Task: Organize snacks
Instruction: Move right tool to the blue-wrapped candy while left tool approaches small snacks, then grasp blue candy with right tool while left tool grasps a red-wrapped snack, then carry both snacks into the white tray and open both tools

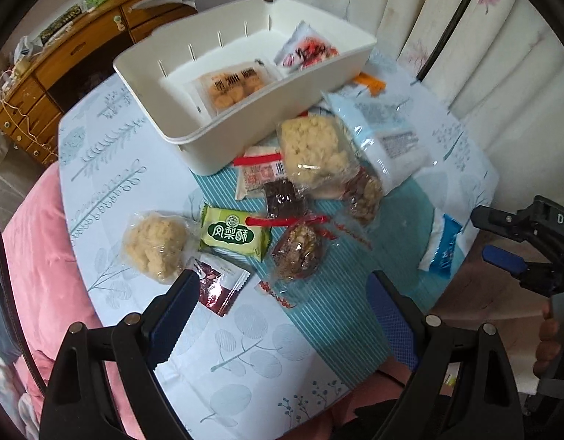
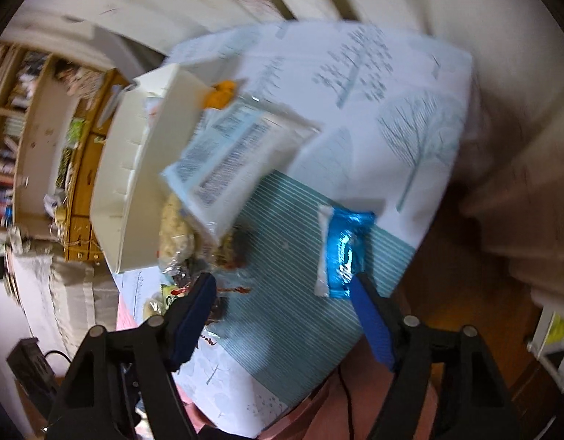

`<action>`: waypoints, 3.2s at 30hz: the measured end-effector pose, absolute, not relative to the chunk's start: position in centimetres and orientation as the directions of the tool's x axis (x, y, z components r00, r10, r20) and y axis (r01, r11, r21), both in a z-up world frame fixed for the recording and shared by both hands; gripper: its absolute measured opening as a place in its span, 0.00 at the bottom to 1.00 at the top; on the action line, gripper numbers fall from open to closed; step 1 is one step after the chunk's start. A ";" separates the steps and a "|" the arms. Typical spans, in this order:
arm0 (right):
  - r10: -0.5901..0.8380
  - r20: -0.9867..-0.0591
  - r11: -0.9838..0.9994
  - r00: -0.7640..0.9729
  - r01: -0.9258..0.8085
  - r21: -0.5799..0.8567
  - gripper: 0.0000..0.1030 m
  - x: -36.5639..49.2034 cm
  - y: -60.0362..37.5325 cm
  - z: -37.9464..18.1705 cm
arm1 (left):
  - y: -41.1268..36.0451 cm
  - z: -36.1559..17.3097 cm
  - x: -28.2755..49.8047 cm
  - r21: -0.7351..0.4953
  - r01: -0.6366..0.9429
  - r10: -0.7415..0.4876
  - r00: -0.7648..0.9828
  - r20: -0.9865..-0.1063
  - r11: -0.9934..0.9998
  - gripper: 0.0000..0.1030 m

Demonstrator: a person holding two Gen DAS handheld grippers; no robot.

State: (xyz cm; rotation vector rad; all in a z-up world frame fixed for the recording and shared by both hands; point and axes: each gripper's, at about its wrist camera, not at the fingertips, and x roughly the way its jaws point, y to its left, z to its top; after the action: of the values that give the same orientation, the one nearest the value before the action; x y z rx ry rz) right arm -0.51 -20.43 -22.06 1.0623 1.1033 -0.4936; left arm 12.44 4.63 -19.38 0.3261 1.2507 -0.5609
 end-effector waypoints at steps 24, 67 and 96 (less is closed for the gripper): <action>0.321 -0.931 0.368 0.172 0.883 0.290 0.51 2.0 -22.9 -28.1 | -0.7 -28.4 15.8 -0.055 0.567 -0.088 0.031 -0.996 0.822 0.71; 0.319 -0.930 0.473 0.183 0.819 0.324 0.23 2.7 -19.9 -26.5 | 3.8 -23.9 15.5 -0.171 0.485 -0.187 -0.017 -0.982 0.858 0.36; 0.244 -0.882 0.746 0.403 0.503 0.436 0.24 15.4 -15.4 -16.3 | 7.9 -12.5 26.3 -0.150 0.329 -0.233 0.226 -0.946 0.932 0.37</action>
State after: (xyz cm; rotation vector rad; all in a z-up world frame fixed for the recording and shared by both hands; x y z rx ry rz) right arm 15.36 -15.39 -16.31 0.7521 1.1737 -0.1847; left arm 26.34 7.90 -12.50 0.0878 1.2856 -0.3879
